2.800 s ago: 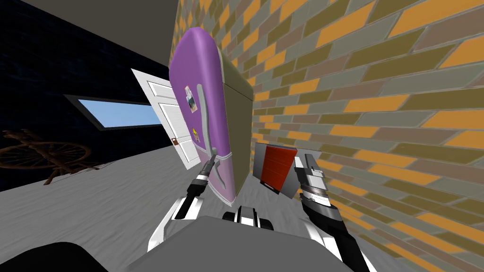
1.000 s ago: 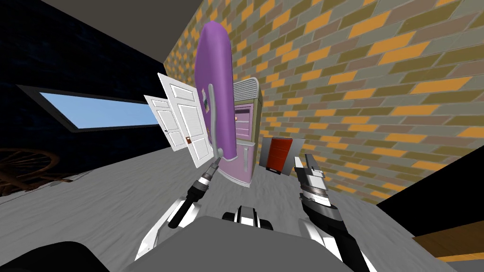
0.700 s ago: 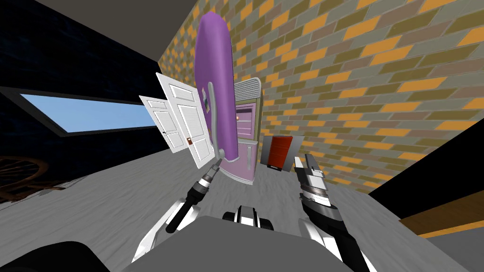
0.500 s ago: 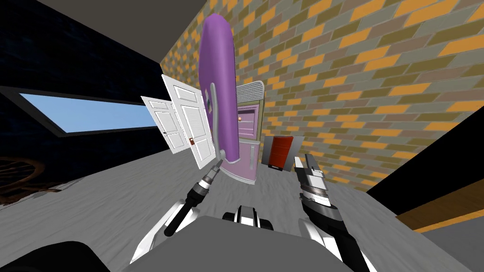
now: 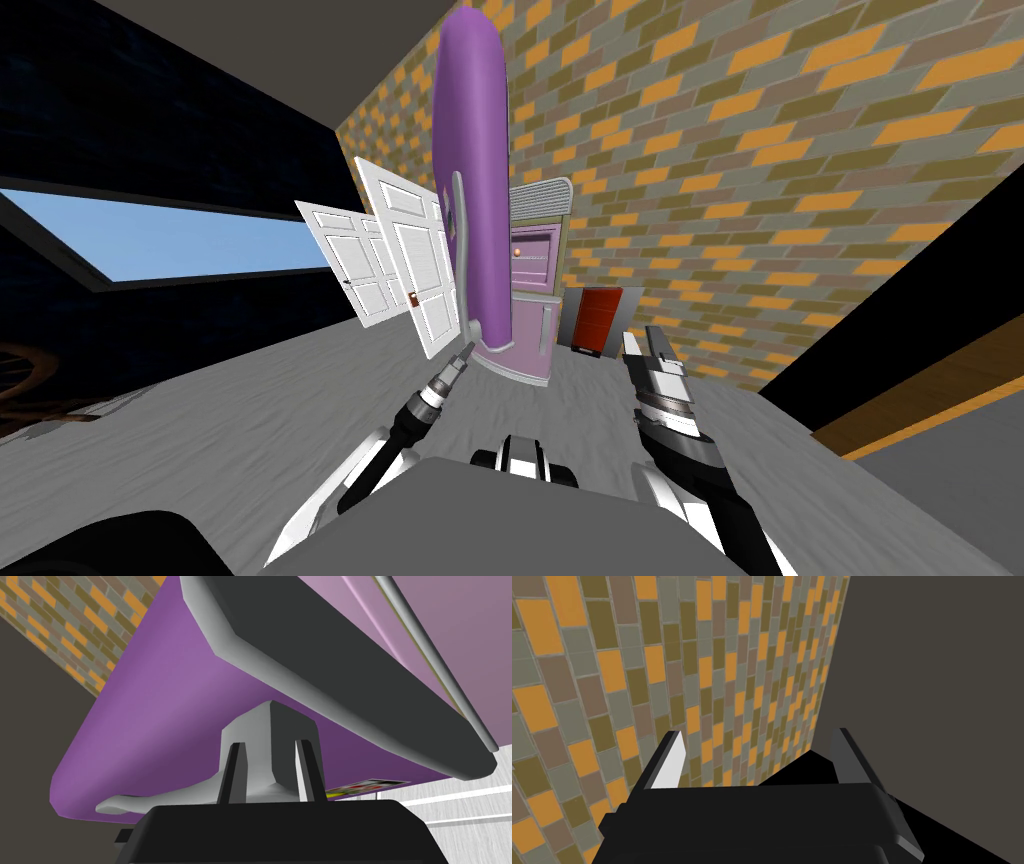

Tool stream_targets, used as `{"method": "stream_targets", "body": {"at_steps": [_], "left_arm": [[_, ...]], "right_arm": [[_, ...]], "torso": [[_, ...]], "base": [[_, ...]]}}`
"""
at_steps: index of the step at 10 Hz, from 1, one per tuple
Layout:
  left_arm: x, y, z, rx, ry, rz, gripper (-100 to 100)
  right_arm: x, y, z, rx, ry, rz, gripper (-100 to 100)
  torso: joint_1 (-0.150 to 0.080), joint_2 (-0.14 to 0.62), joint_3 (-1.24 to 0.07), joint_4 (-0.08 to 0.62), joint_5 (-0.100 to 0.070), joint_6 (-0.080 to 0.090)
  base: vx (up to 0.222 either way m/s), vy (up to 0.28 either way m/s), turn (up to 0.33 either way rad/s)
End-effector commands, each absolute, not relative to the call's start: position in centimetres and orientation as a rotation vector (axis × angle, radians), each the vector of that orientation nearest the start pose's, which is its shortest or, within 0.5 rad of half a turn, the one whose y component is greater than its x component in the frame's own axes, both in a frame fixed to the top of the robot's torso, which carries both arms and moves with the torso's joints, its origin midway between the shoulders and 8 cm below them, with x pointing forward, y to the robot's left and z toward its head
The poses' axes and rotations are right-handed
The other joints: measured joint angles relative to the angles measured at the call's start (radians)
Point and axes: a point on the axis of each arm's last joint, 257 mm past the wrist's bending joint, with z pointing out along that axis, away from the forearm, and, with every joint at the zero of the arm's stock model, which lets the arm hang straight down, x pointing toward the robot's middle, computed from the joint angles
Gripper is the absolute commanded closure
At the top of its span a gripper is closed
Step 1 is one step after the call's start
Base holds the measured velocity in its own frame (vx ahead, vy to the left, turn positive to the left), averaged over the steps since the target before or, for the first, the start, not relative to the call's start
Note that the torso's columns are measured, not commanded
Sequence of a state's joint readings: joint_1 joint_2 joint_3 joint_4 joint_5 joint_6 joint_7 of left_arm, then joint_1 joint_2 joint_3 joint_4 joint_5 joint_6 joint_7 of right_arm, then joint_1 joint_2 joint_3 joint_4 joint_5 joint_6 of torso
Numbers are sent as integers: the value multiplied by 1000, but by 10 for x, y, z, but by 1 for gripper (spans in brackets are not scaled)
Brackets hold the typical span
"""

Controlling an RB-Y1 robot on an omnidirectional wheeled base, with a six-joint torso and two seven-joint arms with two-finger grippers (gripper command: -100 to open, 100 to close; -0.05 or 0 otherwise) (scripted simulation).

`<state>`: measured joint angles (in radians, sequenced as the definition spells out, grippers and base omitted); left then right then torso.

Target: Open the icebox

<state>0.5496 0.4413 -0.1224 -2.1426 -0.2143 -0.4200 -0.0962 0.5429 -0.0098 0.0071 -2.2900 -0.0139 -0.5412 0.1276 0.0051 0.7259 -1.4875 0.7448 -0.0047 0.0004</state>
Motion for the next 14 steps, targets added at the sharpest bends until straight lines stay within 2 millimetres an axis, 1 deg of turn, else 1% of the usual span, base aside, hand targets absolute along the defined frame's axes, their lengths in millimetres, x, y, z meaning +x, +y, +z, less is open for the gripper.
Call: {"method": "stream_targets", "body": {"at_steps": [1,2,4,5,6,7,8,9,10,11,12,13,14], "left_arm": [[358,198,-90,-273,1264,-1113,100],[358,198,-90,-273,1264,-1113,100],[358,198,-90,-273,1264,-1113,100],[353,191,-89,-257,1269,-1138,100],[353,191,-89,-257,1269,-1138,100],[347,184,-88,-241,1275,-1164,100],[347,184,-88,-241,1275,-1164,100],[346,184,-103,-263,1308,-1157,100],[341,179,-102,-243,1310,-1180,100],[336,174,-100,-224,1313,-1201,100],[336,174,-100,-224,1313,-1201,100],[331,169,-99,-205,1315,-1223,100],[331,169,-99,-205,1315,-1223,100]], "right_arm": [[332,-281,23,602,633,1188,0],[332,-281,23,602,633,1188,0],[332,-281,23,602,633,1188,0],[332,-281,23,602,633,1188,0],[332,-281,23,602,633,1188,0],[332,-281,23,602,633,1188,0],[332,-281,23,602,633,1188,0],[332,-281,23,602,633,1188,0],[332,-281,23,602,633,1188,0],[332,-281,23,602,633,1188,0],[332,-281,23,602,633,1188,0],[332,-281,23,602,633,1187,0],[332,-281,23,602,633,1187,0]], "torso": [[0,-1,-1,1,0,0],[2,0,0,1,0,0],[-6,-2,-1,0,-2,0],[-9,-3,-2,-1,-2,2],[-2,1,0,0,-1,2],[3,3,1,1,1,0],[6,8,5,3,2,-1],[2,10,7,1,2,-2],[-10,7,7,-4,1,0],[-6,9,8,-6,3,1],[1,9,9,-5,5,0],[2,5,5,-4,5,-1],[-1,3,4,-5,4,0]], "base": [[-73,229,-79],[-55,185,-49],[-28,64,16],[-51,114,-98],[-49,170,-72],[-107,221,-76],[-101,218,-49],[-41,93,-1],[-55,183,-87],[-37,302,-164],[-21,274,-49],[-40,251,-52],[-36,212,-40]]}}
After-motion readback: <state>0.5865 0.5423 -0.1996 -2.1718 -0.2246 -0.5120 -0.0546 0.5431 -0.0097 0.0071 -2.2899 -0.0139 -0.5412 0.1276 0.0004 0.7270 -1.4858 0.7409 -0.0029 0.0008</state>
